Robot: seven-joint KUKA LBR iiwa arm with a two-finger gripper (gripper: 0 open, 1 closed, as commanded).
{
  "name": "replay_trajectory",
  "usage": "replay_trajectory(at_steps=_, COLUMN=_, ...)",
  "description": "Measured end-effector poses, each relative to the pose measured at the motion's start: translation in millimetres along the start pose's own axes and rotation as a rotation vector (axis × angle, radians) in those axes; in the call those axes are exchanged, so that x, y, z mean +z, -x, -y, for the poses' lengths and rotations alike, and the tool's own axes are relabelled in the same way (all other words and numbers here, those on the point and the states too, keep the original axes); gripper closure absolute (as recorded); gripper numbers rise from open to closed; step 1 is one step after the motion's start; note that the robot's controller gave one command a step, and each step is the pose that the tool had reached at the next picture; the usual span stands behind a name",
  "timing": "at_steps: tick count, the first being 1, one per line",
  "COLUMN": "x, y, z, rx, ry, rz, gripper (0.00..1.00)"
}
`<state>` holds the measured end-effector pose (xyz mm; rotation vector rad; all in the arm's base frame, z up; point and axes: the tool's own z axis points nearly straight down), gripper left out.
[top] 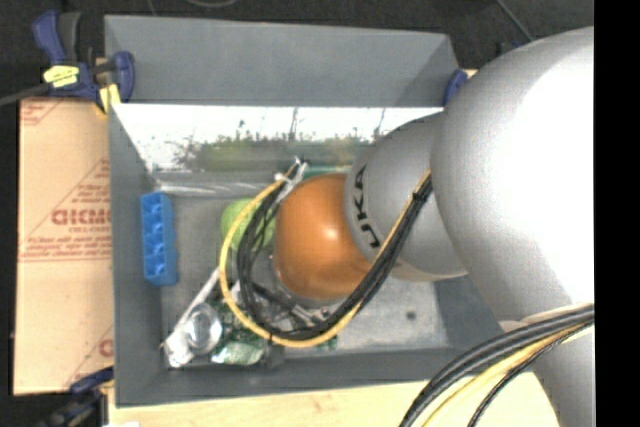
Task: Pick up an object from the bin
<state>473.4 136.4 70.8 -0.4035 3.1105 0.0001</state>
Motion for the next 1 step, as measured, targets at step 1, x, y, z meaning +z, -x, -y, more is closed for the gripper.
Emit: replay_trajectory(at_steps=1, x=0.0, y=0.0, z=0.0, rx=0.0, ry=0.0, rz=0.0, gripper=1.0)
